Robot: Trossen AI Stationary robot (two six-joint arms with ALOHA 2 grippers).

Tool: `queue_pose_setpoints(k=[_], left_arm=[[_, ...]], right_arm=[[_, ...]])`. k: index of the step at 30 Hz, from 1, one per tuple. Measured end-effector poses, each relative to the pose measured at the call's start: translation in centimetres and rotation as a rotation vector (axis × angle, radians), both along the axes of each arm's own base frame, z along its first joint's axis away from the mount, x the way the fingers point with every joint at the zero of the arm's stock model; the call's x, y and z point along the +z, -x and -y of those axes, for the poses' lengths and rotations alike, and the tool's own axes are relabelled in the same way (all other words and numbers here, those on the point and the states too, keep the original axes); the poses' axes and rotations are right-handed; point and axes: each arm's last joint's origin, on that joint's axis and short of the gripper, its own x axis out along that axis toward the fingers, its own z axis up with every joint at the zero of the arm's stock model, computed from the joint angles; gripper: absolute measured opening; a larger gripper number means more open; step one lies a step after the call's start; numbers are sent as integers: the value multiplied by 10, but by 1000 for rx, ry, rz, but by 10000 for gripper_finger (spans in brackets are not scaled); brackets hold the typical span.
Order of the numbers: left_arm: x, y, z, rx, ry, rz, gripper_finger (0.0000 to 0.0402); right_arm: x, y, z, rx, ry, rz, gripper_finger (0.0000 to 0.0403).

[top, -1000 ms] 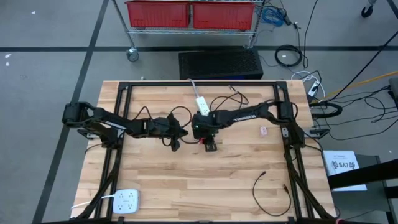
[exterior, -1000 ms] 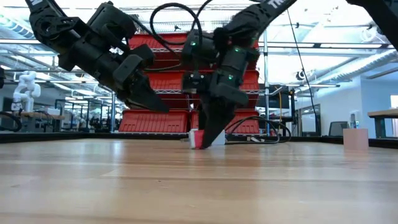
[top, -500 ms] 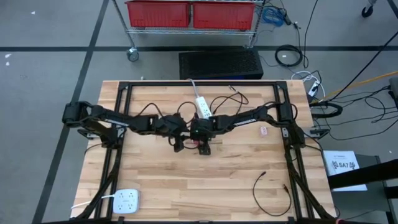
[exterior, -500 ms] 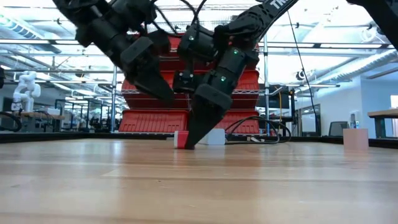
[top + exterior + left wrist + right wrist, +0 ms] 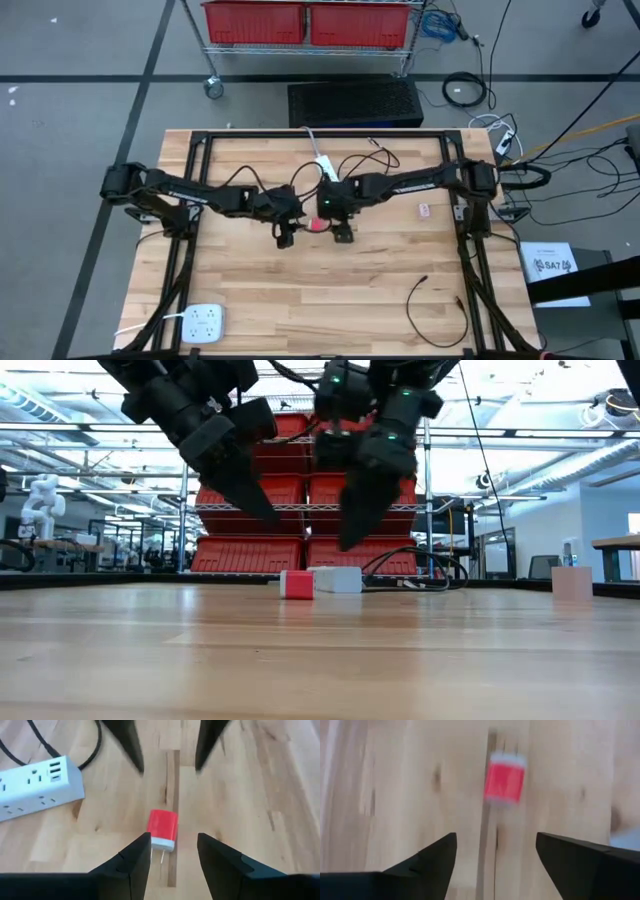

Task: Insert USB
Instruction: Insert the pink charger adapter into the top white outlet extension

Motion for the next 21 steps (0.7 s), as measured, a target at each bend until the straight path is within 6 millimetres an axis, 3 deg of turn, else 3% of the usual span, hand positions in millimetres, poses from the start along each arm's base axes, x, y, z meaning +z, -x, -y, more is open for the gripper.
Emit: queue_pose_setpoints(k=[6, 12, 17, 21], left_arm=[[-12, -5, 0, -3, -1, -30, 169], [-11, -18, 0, -32, -12, -36, 169], [-12, -36, -1, -73, -49, -94, 169], [-16, -51, -3, -94, -69, -147, 169]], right_arm=[[-7, 51, -3, -78, -10, -32, 240], [-32, 96, -7, -242, -96, 275, 208], [-47, 108, -8, -303, -188, 557, 187], [-49, 109, -10, -303, -229, 580, 181]])
